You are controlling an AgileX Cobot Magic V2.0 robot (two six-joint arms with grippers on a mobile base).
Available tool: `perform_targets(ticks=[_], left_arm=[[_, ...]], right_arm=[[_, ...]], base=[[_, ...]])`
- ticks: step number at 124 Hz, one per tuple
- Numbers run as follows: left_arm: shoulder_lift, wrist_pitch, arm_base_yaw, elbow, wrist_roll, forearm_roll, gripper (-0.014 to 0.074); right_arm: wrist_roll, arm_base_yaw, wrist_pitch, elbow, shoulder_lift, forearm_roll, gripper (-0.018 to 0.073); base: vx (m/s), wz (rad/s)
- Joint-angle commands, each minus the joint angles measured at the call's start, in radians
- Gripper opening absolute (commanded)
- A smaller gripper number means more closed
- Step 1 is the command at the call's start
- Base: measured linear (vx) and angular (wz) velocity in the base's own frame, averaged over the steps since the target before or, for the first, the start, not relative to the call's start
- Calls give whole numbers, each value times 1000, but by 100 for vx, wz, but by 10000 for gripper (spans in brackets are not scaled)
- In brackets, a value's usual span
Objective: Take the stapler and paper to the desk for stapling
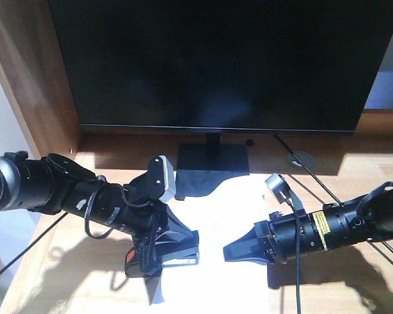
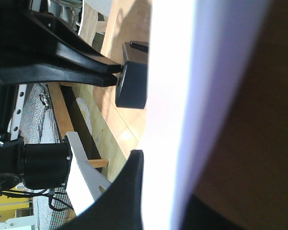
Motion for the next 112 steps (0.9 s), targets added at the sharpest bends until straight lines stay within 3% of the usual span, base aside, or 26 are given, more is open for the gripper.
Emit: perform_targets(ticks=[1, 79, 112], left_arm=[[-52, 23, -3, -20, 2, -49, -6], [-46, 14, -3, -20, 10, -50, -6], [65, 13, -3, -20, 57, -45, -6]], right_arm=[[-4, 1, -67, -17, -40, 10, -3], [-4, 1, -67, -17, -40, 6, -3], [-4, 1, -67, -17, -40, 8, -3]], base=[[0, 0], [0, 0], [0, 0]])
